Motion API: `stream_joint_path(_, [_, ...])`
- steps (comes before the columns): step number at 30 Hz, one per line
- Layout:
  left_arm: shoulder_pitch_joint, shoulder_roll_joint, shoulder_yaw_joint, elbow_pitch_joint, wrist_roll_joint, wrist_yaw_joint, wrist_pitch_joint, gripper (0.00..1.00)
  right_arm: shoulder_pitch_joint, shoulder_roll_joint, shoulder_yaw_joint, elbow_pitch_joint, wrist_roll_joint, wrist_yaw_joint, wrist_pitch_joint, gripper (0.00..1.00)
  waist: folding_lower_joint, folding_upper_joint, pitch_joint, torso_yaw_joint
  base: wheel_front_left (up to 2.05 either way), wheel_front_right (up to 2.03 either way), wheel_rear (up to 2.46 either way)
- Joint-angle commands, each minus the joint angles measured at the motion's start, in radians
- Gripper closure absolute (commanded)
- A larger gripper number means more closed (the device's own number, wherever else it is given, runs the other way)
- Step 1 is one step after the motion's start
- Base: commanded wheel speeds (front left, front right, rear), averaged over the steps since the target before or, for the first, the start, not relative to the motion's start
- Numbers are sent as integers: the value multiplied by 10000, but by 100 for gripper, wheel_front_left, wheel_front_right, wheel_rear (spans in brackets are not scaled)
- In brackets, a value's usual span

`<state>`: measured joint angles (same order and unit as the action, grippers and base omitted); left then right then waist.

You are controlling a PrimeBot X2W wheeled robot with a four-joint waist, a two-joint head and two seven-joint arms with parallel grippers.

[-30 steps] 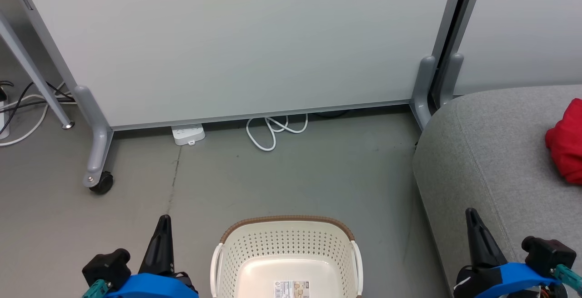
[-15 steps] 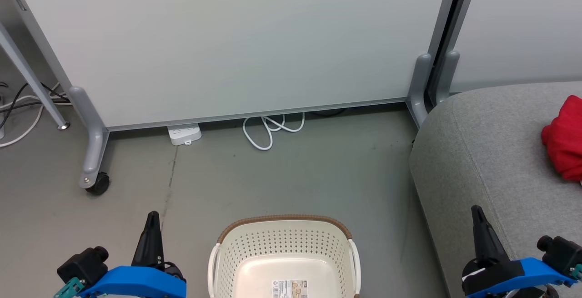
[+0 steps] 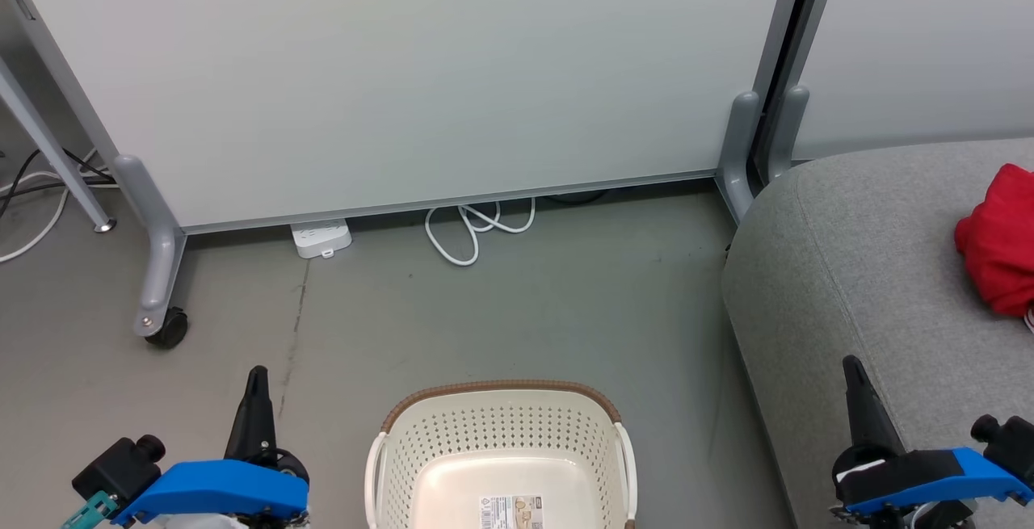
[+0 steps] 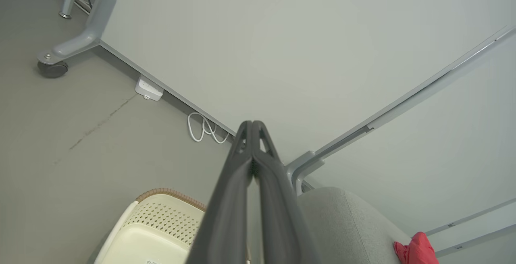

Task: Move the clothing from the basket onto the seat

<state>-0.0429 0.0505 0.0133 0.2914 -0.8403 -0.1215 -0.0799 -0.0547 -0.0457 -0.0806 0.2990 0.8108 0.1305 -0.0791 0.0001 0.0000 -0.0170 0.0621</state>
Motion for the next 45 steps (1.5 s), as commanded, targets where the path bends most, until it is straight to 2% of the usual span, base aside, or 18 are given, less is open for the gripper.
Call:
stream_joint_path(1, [-291,5,55,-157,-297,-48,79,100,-272,-50,-36,-176,348,3,64,100,-1,0,3,-9,0,0,0])
stream_joint_path(21, [-446,2,379,-276,-2756,-69,701,100,-393,-57,-142,-308,2887,3,699,100,-1,0,54,-167,0,0,0])
stream_joint_path(45, [-578,0,679,-370,-5046,-99,1295,100,-513,-63,-236,-437,5264,3,1278,100,-1,0,113,-348,0,0,0])
